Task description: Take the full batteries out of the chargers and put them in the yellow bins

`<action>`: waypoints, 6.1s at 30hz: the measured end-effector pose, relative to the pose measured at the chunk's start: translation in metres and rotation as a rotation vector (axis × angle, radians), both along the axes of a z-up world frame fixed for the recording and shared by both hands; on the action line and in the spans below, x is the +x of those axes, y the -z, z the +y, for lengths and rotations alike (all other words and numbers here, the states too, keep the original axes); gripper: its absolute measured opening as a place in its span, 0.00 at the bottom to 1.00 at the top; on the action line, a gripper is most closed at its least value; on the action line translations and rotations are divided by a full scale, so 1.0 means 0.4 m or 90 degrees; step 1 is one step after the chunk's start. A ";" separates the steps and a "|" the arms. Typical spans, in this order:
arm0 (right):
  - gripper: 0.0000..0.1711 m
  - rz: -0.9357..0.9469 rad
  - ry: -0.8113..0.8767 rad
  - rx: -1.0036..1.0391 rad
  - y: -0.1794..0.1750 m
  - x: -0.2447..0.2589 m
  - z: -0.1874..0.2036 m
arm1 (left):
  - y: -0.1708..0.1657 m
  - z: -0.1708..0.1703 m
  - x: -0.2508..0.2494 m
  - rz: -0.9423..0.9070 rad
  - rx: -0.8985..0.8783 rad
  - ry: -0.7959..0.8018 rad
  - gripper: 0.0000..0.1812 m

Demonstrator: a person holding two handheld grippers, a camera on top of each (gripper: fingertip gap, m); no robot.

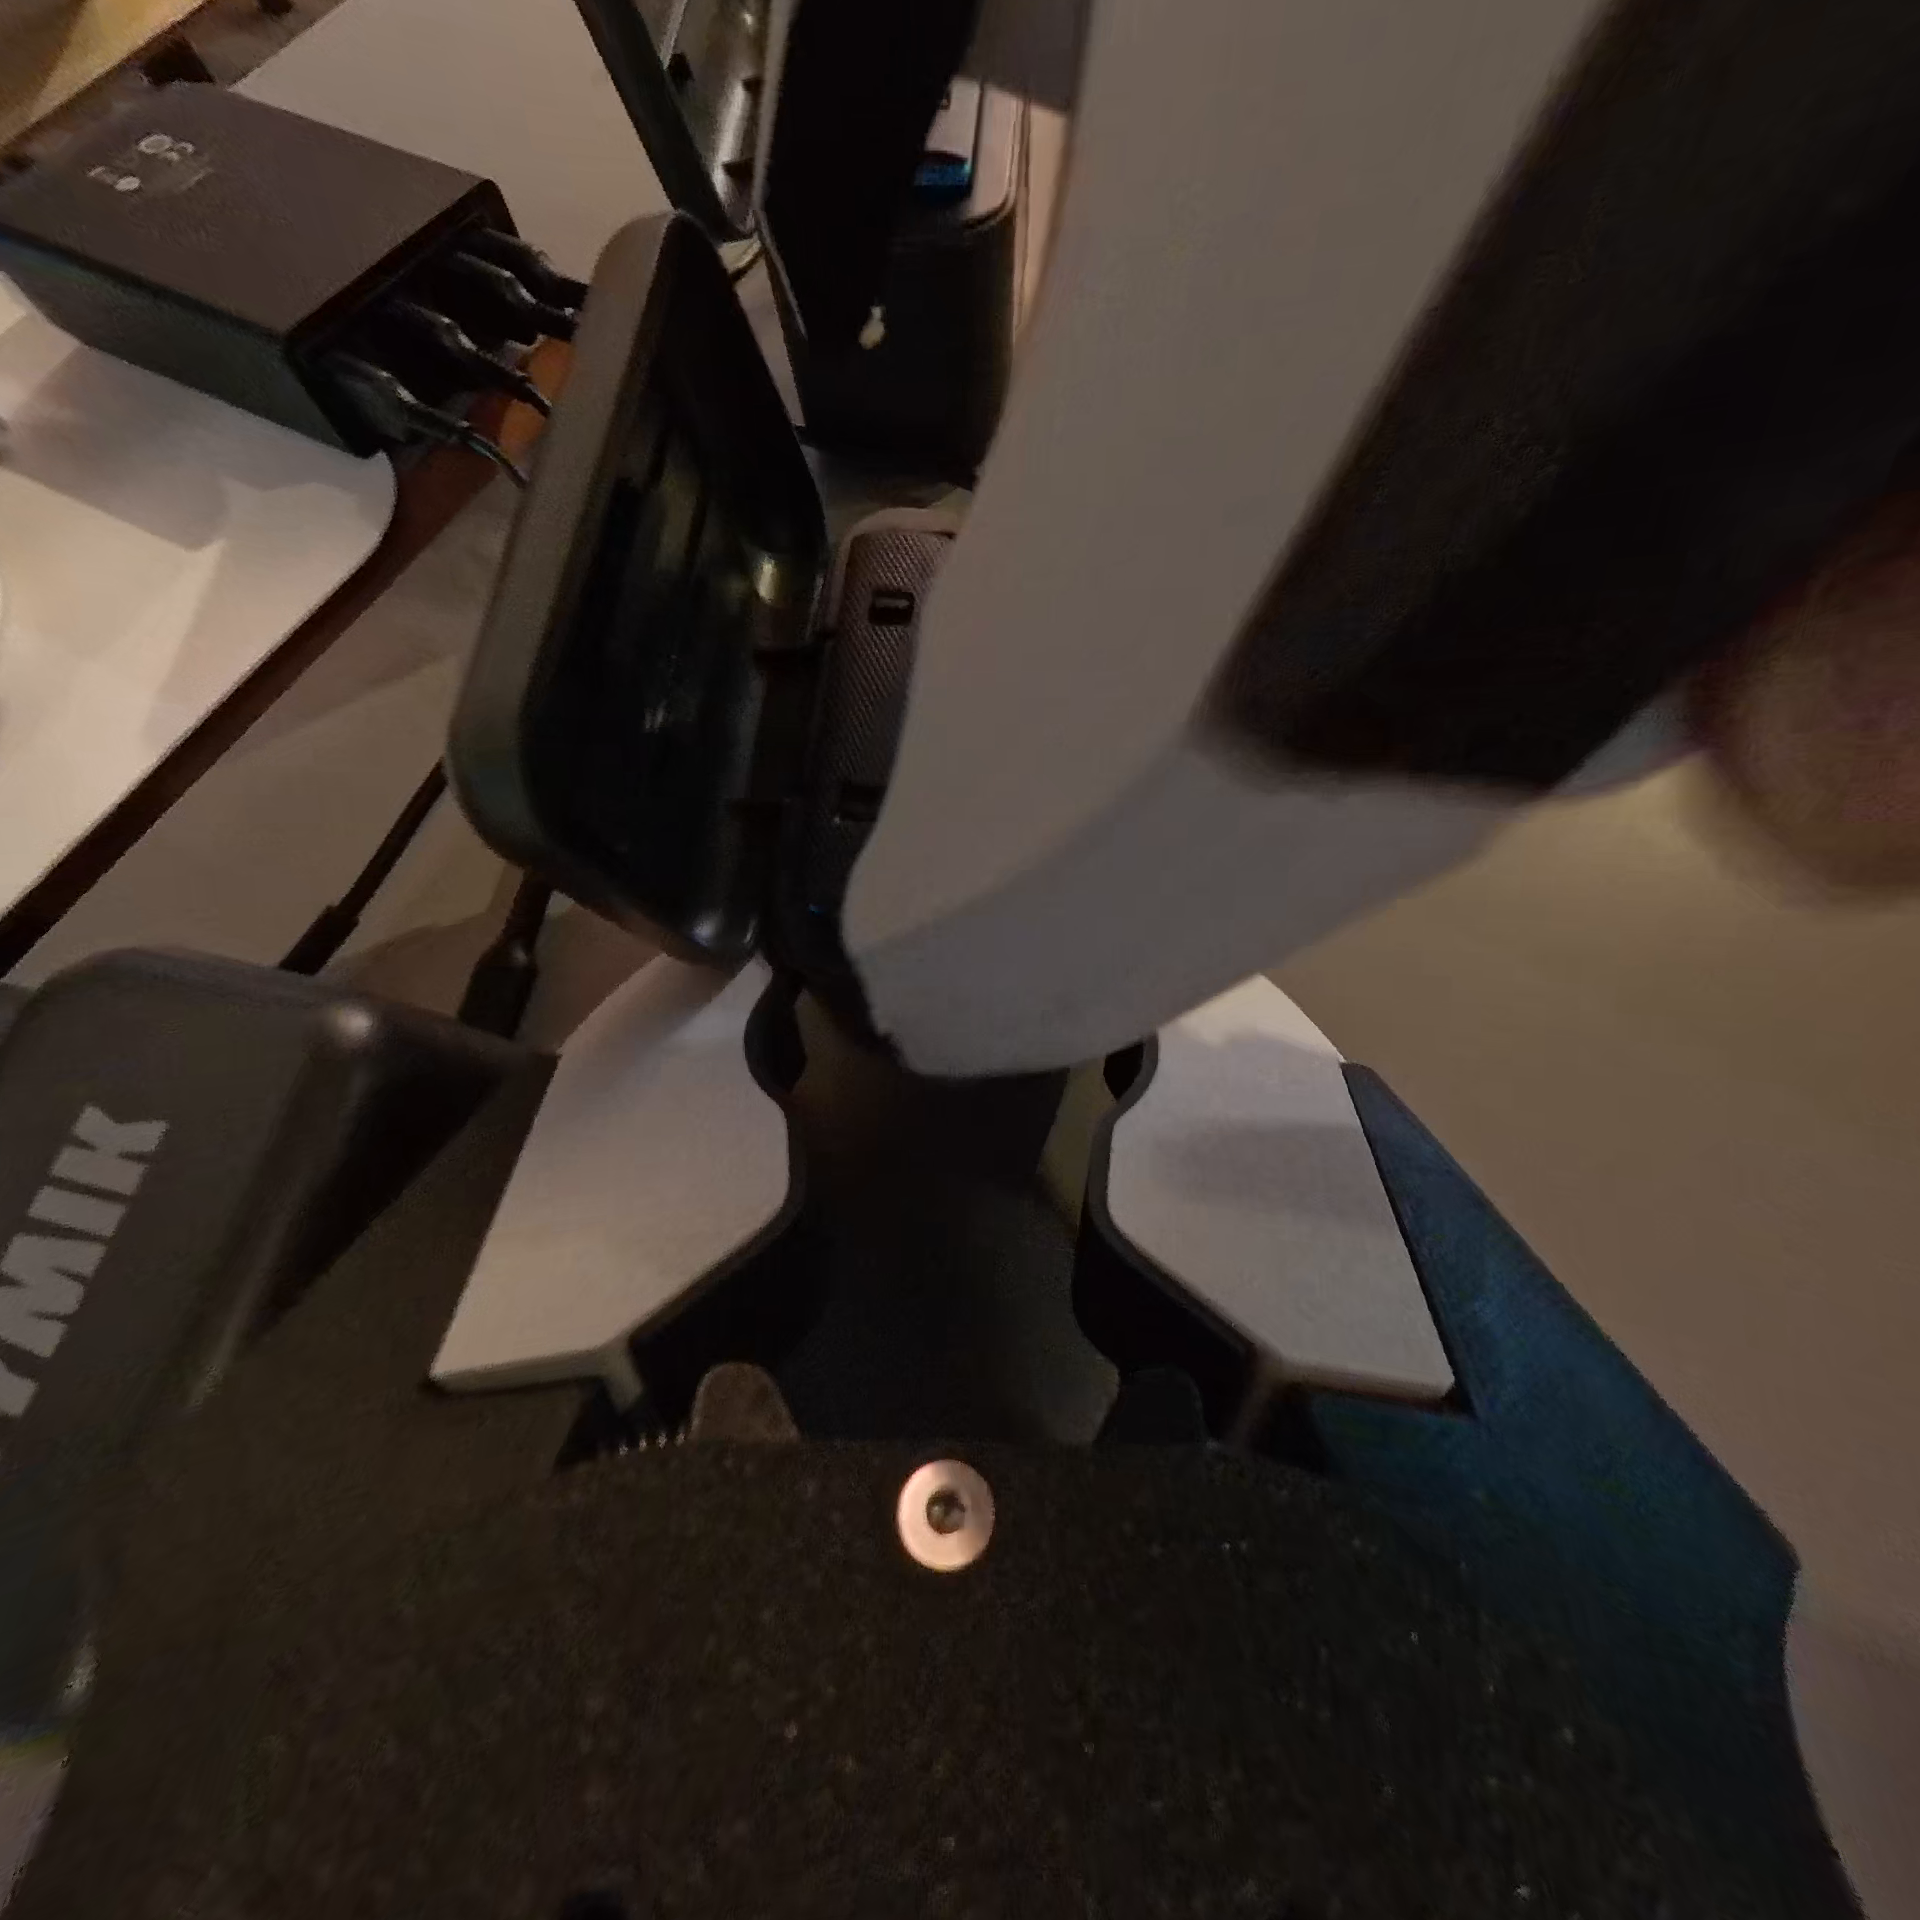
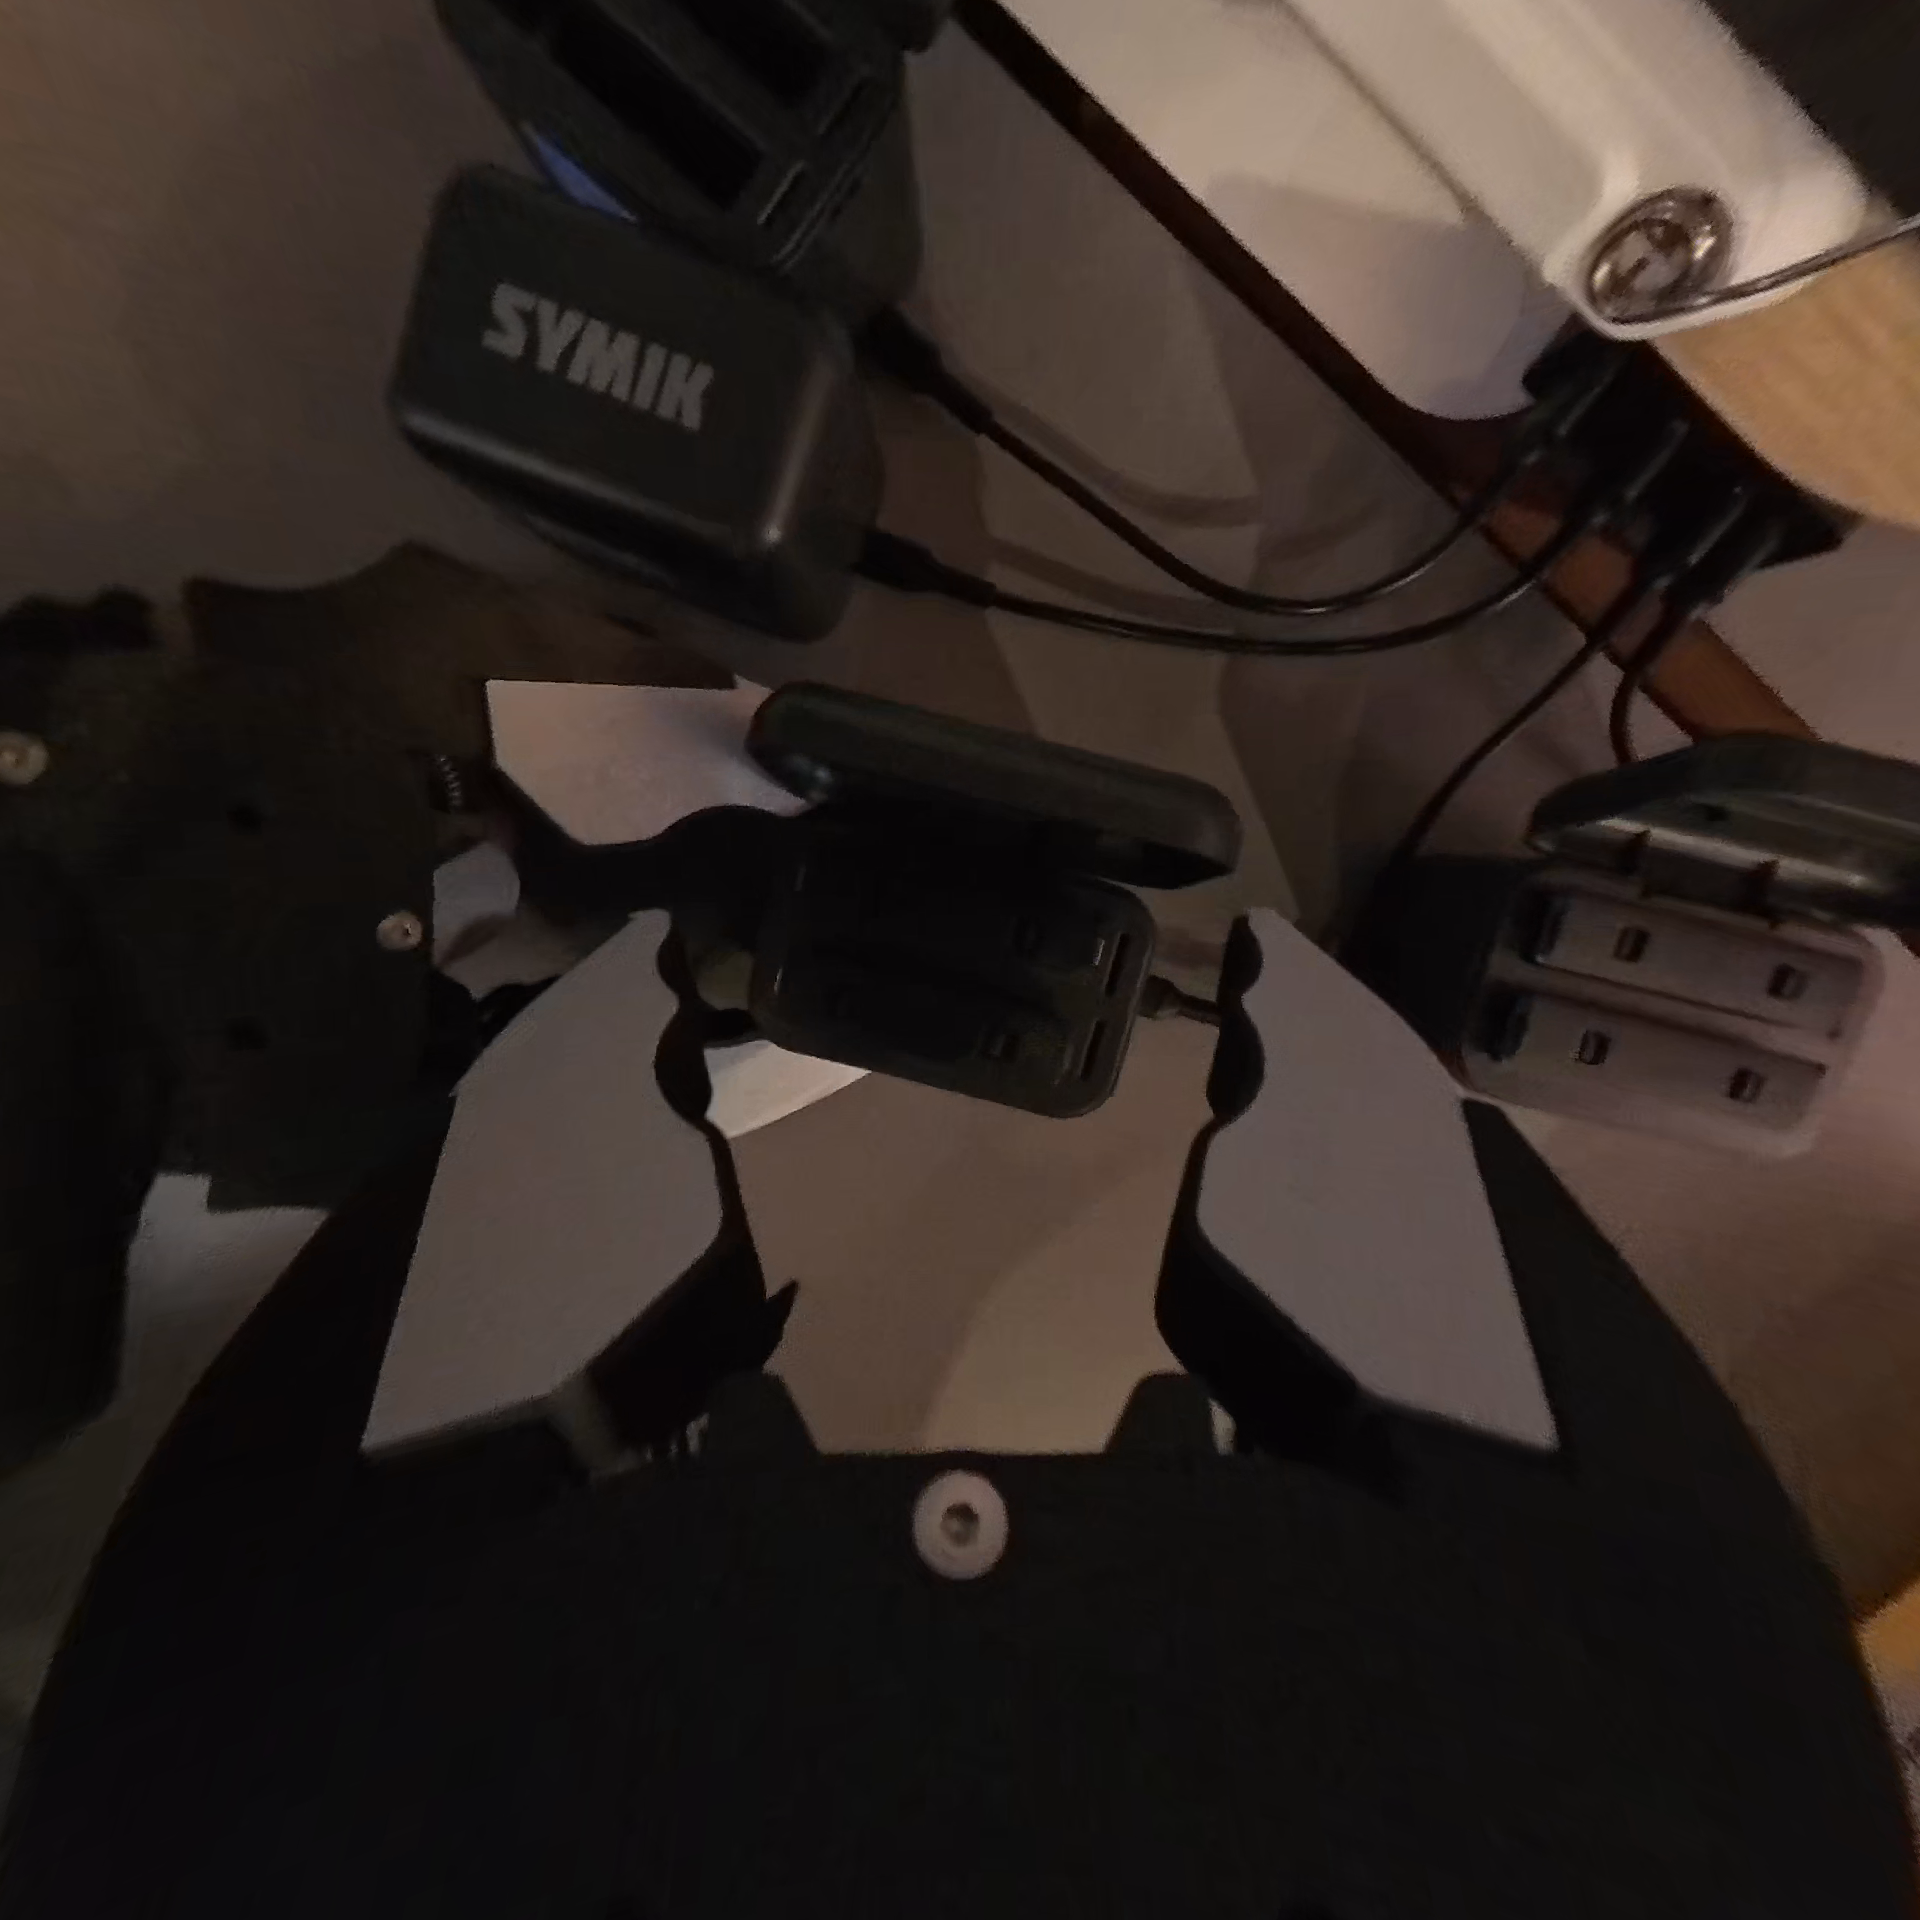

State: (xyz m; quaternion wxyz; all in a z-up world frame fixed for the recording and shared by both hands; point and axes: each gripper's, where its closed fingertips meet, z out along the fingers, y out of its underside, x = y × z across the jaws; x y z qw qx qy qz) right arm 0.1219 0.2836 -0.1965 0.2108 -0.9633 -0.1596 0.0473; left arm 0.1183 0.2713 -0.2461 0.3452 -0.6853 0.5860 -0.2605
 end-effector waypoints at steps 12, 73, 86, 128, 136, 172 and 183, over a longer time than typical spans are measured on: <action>0.48 -0.024 0.048 -0.022 0.019 -0.008 -0.004 | -0.001 0.000 0.000 -0.004 -0.007 0.002 0.32; 0.34 -0.006 0.098 0.029 -0.032 0.004 -0.012 | 0.001 -0.001 -0.001 -0.002 0.006 0.000 0.32; 0.34 0.031 0.107 0.060 -0.102 0.014 -0.010 | 0.001 -0.002 -0.001 -0.003 0.001 0.004 0.32; 0.38 0.031 0.085 0.035 -0.024 0.005 -0.012 | 0.005 -0.008 -0.005 0.003 -0.004 0.029 0.31; 0.19 0.066 0.071 0.080 -0.037 -0.006 -0.002 | 0.005 -0.008 -0.005 0.003 -0.002 0.028 0.32; 0.23 -0.227 -0.466 0.165 -0.044 -0.005 -0.002 | -0.012 0.009 -0.020 -0.021 0.021 0.055 0.31; 0.08 -0.207 -0.674 -0.006 -0.003 -0.015 0.004 | -0.010 0.009 -0.021 -0.022 0.000 0.105 0.31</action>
